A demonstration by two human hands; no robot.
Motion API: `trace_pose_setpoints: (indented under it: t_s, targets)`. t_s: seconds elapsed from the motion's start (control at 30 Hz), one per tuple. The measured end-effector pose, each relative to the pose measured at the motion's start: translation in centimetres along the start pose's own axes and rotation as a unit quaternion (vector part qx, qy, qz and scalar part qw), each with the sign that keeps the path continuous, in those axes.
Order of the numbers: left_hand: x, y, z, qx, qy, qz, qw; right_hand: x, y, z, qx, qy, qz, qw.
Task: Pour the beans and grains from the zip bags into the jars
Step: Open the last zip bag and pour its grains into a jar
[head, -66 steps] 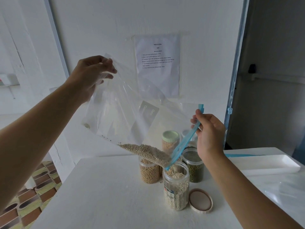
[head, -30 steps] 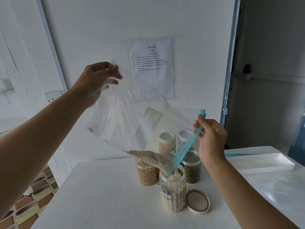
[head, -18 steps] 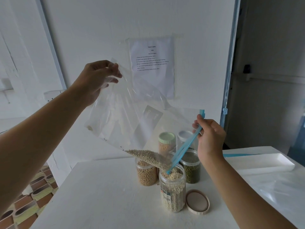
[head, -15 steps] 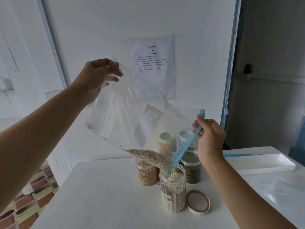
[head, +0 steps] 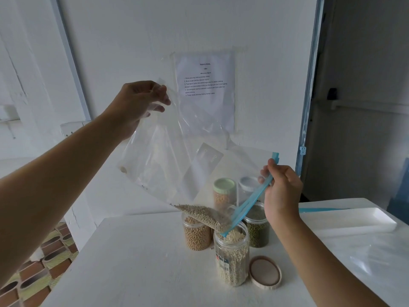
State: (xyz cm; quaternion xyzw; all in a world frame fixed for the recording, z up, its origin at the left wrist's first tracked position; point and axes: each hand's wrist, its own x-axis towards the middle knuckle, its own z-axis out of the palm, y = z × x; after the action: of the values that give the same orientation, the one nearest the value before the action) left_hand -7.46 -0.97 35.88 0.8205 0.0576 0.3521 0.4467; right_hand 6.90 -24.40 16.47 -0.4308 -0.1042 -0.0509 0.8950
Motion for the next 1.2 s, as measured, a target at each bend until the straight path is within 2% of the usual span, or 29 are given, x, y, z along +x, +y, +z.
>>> trace_pose_setpoints:
  t_s: [0.33, 0.6, 0.8, 0.93, 1.07, 1.2]
  targets:
    - [-0.1, -0.2, 0.5, 0.003, 0.030, 0.001, 1.000, 0.1, 0.5, 0.4, -0.026, 0.005, -0.018, 0.999]
    - [0.0, -0.1, 0.1, 0.048, 0.023, 0.001, 0.999, 0.2, 0.5, 0.7, -0.069, 0.011, -0.057, 0.996]
    - [-0.5, -0.3, 0.6, 0.055, 0.034, 0.031, 0.997, 0.0, 0.7, 0.9, -0.093, 0.013, -0.069, 0.993]
    - [-0.5, -0.6, -0.2, 0.045, 0.045, 0.000, 0.998, -0.2, 0.5, 1.0, -0.098, 0.005, -0.068, 0.993]
    - [-0.7, -0.3, 0.1, 0.041, 0.046, 0.025, 0.998, -0.2, 0.5, 1.0, -0.104, 0.007, -0.062, 0.993]
    - [-0.5, 0.2, 0.2, 0.092, 0.028, 0.037, 0.995, -0.2, 0.7, 0.7, -0.069, 0.024, -0.027, 0.997]
